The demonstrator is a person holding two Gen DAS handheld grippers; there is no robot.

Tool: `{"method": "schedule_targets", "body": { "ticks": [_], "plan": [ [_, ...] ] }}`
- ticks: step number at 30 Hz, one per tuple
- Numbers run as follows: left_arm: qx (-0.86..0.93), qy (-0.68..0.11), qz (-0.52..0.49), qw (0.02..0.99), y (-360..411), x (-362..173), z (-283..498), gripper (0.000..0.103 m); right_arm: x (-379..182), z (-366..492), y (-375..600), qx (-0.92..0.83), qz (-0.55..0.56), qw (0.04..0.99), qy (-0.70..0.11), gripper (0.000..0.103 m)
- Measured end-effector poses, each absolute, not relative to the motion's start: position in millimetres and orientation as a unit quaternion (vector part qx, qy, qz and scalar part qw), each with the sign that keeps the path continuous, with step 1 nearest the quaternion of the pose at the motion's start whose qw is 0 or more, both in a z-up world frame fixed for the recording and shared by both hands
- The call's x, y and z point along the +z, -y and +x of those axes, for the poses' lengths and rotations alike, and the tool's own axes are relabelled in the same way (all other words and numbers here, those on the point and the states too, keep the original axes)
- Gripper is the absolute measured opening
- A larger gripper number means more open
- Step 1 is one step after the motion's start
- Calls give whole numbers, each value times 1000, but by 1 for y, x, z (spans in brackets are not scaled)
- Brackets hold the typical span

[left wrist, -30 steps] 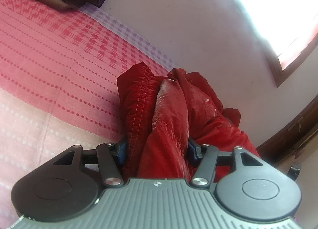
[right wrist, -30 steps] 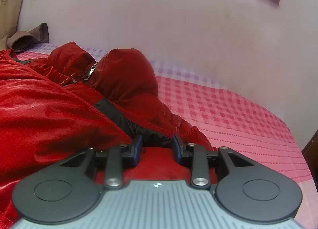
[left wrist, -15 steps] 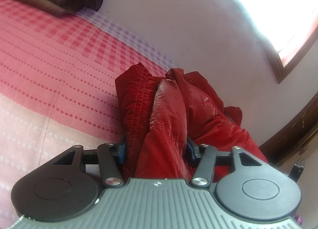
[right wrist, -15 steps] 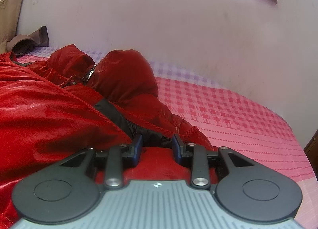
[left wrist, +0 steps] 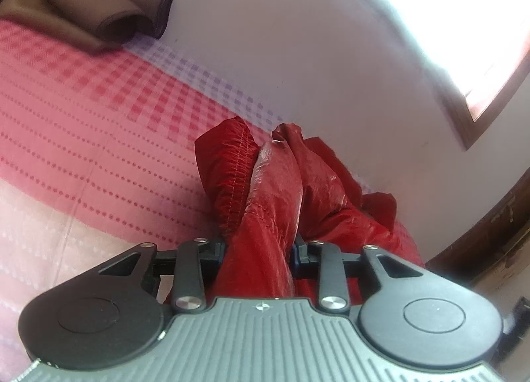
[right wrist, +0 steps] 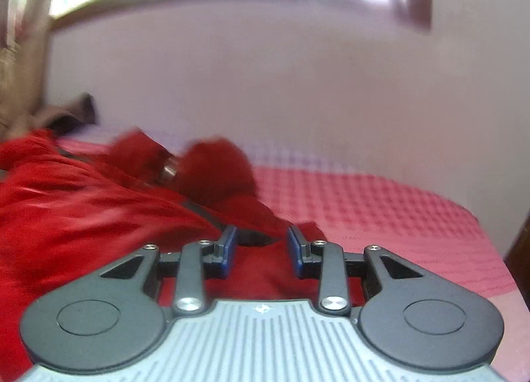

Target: Fold large clothes

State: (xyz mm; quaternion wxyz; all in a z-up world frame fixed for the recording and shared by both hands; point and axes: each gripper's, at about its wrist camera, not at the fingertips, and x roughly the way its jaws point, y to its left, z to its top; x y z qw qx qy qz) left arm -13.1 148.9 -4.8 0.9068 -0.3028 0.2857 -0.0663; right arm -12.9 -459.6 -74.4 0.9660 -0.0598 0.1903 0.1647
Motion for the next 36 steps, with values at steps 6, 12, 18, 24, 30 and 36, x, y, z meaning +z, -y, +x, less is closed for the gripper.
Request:
{"method": "schedule_targets", "body": {
  "ticks": [6,12,18,24,30,36],
  "plan": [
    [-58,-282,-311,906,-142,11,-17,32,-49,-39,425,301,-55,937,-167,27],
    [-62,-275,-314,907,-129,38,-26,30,-75,6,376,319,-100,912,-237,17],
    [-91,-263,-315,907,-91,78,-39,29,-97,43,379,327,2,904,-274,14],
    [-139,-244,-305,910,-25,105,-45,30,-114,62,396,333,96,890,-296,14],
    [-184,-240,-301,904,43,99,-30,30,-124,72,407,335,164,877,-302,14],
    [-210,-222,-292,906,92,85,-24,30,-120,71,446,323,260,859,-299,15]
  ]
}}
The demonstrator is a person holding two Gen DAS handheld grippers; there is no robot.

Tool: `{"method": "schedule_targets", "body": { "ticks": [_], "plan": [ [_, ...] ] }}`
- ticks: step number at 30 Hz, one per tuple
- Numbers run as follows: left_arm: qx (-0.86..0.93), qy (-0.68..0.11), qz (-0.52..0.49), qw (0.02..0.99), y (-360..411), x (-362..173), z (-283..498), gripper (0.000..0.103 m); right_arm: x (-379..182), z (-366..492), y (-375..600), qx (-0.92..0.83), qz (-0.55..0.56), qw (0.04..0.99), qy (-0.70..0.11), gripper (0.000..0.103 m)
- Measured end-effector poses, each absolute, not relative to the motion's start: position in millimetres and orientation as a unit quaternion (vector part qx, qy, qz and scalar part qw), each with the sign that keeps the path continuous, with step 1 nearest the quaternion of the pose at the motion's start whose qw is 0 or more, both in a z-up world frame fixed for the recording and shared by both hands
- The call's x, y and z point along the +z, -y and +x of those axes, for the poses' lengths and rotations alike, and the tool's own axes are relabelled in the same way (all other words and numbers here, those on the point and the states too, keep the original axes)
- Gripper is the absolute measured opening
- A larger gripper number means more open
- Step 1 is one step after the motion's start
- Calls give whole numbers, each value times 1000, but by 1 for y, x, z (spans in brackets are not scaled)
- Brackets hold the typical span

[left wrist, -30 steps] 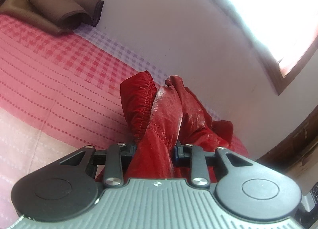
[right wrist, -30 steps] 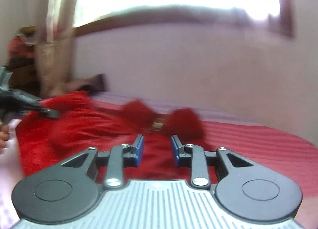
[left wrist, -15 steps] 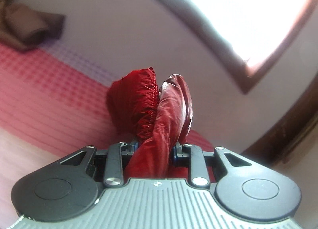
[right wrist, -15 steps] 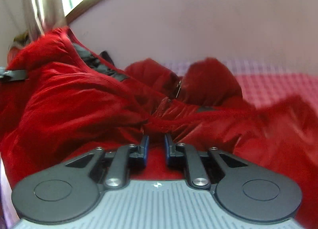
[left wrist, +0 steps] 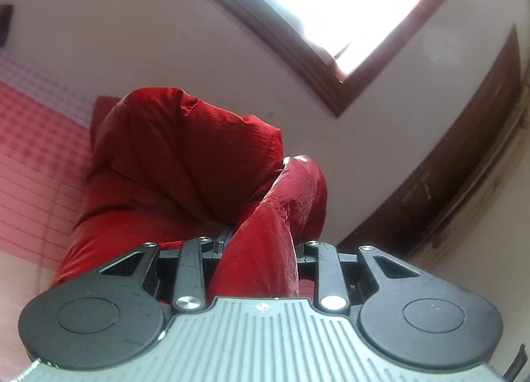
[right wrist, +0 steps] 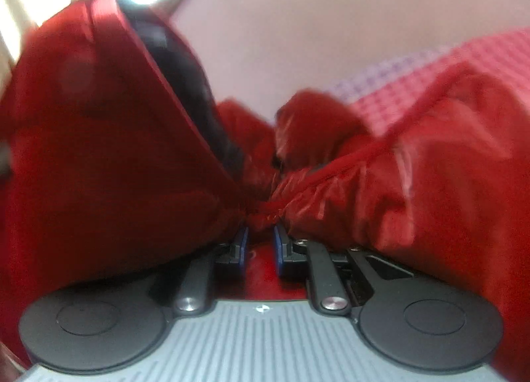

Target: Fold large clothes

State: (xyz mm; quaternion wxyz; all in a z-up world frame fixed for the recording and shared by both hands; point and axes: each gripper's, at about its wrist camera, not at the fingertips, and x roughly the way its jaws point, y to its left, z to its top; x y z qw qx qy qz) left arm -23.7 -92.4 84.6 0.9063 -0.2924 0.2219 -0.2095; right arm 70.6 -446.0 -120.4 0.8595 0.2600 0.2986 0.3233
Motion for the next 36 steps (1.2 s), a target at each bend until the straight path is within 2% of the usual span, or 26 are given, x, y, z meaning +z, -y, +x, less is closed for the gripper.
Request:
{"method": "schedule_targets", "body": {
  "ticks": [5,10,13,15,17,18,20,21,22,23,24,25,28,31,33,35,36],
  "plan": [
    [-217,-211,-256,918,128,72,-30,31,-107,36,507,307,309,863,-255,17],
    [-229,-191,-203,932,166,53,-37,36,-87,10,567,308,375,849,-208,25],
    [-238,-176,-177,939,186,44,-41,40,-65,4,584,323,374,845,-203,44],
    [-239,-171,-157,943,199,39,-43,44,-53,4,585,335,364,842,-214,60],
    [-247,-160,-134,946,213,34,-48,50,-46,6,582,355,352,835,-230,64],
    [-247,-156,-117,949,220,32,-51,51,-42,8,580,363,346,832,-238,71],
    [-255,-147,-95,951,229,29,-57,60,-37,16,570,367,329,830,-262,85],
    [-256,-142,-82,953,233,27,-60,63,-33,24,562,359,310,838,-272,85],
    [-258,-139,-72,953,237,27,-63,71,-30,29,554,351,289,846,-278,84],
    [-263,-137,-59,953,240,27,-67,80,-26,34,545,343,259,857,-284,71],
    [-265,-137,-51,953,240,29,-72,82,-24,36,537,337,229,866,-290,32],
    [-271,-141,-54,951,237,31,-75,83,-23,39,531,322,197,876,-301,23],
    [-291,-137,-91,942,213,43,-98,85,-24,34,531,319,168,882,-305,20],
    [-263,-112,-142,948,176,52,-127,102,-26,27,538,312,159,890,-294,15],
    [-234,-96,-152,955,157,52,-135,103,-31,26,545,308,168,891,-287,14],
    [-230,-117,-156,953,145,44,-130,99,-34,23,548,311,180,890,-282,13],
    [-241,-133,-164,947,145,40,-122,90,-35,25,548,310,183,889,-282,13]
  ]
}}
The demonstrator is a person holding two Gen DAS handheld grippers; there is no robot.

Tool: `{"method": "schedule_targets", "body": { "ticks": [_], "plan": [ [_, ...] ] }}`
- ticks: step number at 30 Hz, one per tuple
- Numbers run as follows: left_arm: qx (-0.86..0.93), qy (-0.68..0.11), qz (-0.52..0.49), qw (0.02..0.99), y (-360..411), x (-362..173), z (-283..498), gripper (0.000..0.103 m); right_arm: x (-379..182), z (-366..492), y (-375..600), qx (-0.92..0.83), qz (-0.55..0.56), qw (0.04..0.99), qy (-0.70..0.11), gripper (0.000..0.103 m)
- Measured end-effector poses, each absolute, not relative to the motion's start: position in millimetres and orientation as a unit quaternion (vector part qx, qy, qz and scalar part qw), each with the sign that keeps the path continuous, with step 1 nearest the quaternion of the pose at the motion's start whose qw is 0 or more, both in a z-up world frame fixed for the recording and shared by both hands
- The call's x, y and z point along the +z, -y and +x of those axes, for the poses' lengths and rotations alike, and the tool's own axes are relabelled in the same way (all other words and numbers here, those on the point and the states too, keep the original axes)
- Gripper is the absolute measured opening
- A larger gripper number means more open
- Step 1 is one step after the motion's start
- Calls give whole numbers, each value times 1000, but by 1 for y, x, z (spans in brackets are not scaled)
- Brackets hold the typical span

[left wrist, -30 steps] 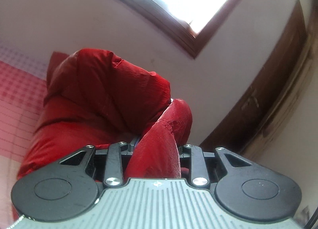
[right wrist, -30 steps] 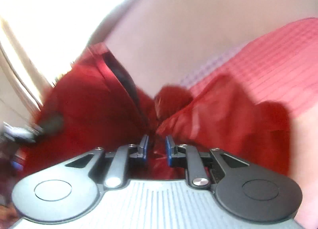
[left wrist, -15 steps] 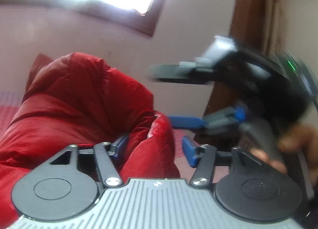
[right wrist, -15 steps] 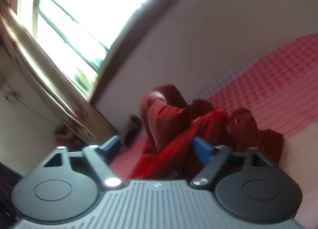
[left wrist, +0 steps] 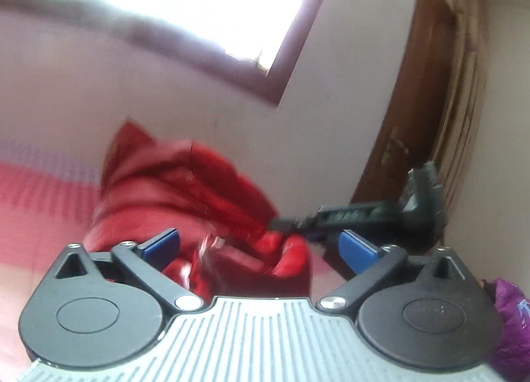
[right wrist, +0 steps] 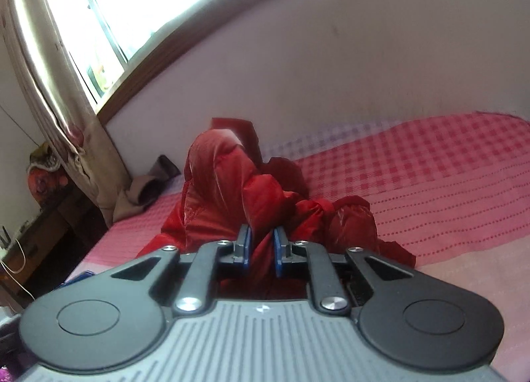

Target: Fold large clothes

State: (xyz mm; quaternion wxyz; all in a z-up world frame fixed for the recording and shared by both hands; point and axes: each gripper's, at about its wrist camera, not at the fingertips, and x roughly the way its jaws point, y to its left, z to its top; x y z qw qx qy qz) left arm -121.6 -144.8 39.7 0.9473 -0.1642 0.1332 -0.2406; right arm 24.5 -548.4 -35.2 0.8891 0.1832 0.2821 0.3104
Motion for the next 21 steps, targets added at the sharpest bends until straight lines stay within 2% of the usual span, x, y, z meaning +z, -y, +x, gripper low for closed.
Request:
{"method": "schedule_targets", "body": {
  "ticks": [1,2,5,6,7,8,9,13,14,15,18,21],
  "plan": [
    [-259,-155,-167,939,146,33,-113,79,-32,21,548,311,188,888,-282,13],
    [-263,-170,-158,936,149,29,-109,73,-31,19,551,312,197,885,-283,14],
    [-277,-163,-144,936,163,24,-108,71,-29,19,564,309,248,874,-281,20],
    [-280,-158,-139,937,167,23,-110,71,-27,18,565,306,247,874,-284,38],
    [-282,-150,-130,938,171,24,-109,71,-24,16,567,299,245,877,-287,47],
    [-285,-145,-122,940,176,24,-107,71,-22,15,567,295,244,877,-290,75],
    [-288,-143,-113,940,181,23,-109,71,-21,15,565,298,243,875,-293,85],
    [-297,-140,-89,940,194,13,-108,72,-21,28,539,325,230,864,-307,83],
    [-297,-139,-84,941,192,10,-112,72,-22,33,526,325,211,867,-314,66],
    [-294,-137,-74,943,196,8,-112,72,-22,38,513,322,179,874,-317,31],
    [-304,-125,-79,941,195,11,-113,71,-11,43,502,334,134,887,-289,21],
    [-328,-118,-83,934,201,12,-112,75,-2,33,519,350,122,895,-248,18]
  ]
}}
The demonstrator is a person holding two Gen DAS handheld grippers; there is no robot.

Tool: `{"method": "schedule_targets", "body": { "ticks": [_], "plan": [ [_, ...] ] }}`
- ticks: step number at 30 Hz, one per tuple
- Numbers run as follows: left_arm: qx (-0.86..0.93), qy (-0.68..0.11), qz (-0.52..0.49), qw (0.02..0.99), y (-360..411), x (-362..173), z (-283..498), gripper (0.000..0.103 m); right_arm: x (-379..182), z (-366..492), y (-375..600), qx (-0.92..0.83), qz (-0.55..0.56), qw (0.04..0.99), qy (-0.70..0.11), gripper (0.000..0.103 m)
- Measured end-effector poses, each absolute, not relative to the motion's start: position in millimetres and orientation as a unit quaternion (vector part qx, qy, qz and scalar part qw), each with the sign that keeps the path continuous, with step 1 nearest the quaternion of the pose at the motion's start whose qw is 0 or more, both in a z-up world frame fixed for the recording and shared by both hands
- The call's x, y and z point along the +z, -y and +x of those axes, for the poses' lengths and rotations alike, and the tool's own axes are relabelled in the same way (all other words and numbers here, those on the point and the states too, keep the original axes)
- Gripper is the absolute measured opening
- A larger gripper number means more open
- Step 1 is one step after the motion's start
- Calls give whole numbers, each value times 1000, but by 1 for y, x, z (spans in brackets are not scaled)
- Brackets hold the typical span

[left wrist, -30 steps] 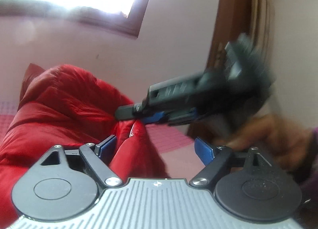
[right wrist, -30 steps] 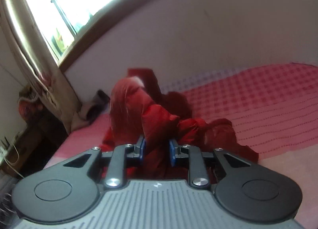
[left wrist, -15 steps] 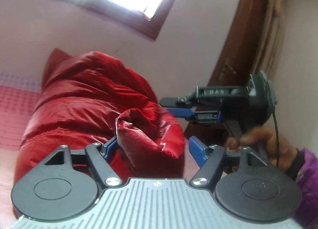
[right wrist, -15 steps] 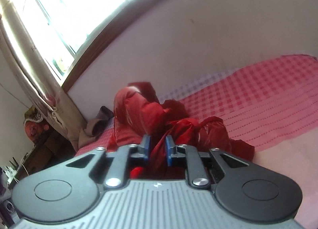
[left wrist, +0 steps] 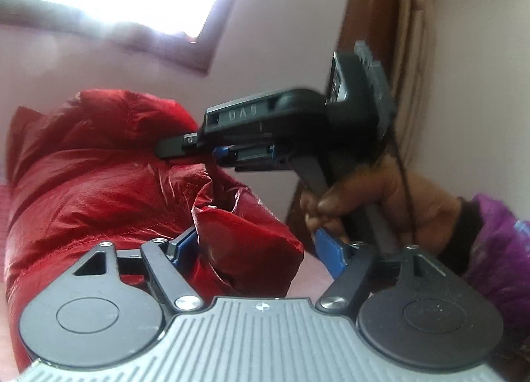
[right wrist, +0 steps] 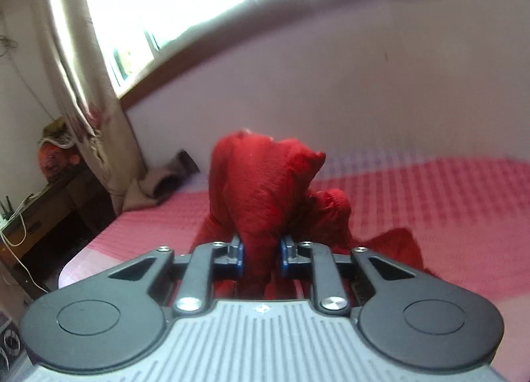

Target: Fold large clothes

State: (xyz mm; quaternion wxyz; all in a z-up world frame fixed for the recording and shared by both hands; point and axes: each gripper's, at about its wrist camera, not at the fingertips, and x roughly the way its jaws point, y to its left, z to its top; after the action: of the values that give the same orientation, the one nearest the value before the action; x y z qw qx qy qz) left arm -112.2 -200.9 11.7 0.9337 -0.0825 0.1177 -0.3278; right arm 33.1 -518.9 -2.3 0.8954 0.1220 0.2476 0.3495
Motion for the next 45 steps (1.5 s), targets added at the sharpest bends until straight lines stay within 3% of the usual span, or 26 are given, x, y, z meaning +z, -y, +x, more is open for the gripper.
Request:
{"method": "schedule_targets", "body": {
  "ticks": [3,7,19,22,27,30,35,41,45],
  "plan": [
    [-340,-124,-44,931,221,3,-110,76,-23,35,553,336,153,898,-240,17],
    [-366,-120,-20,923,238,-6,-104,89,-68,35,602,326,229,889,-225,17],
    [-413,-169,36,894,250,-38,-75,90,-134,50,649,310,289,870,-252,19],
    [-415,-180,23,891,243,-43,-70,94,-110,41,659,282,271,887,-245,22],
    [-417,-181,26,890,244,-47,-70,98,-16,19,634,294,146,930,-165,23],
    [-415,-179,33,891,251,-48,-68,99,11,26,586,329,75,924,-177,23],
    [-418,-171,43,891,257,-53,-67,99,-12,61,525,280,-35,924,-257,19],
    [-422,-158,55,891,262,-55,-72,100,-35,90,526,236,37,905,-352,16],
    [-428,-152,57,889,258,-55,-78,99,-50,89,521,236,29,900,-365,15]
  ]
}}
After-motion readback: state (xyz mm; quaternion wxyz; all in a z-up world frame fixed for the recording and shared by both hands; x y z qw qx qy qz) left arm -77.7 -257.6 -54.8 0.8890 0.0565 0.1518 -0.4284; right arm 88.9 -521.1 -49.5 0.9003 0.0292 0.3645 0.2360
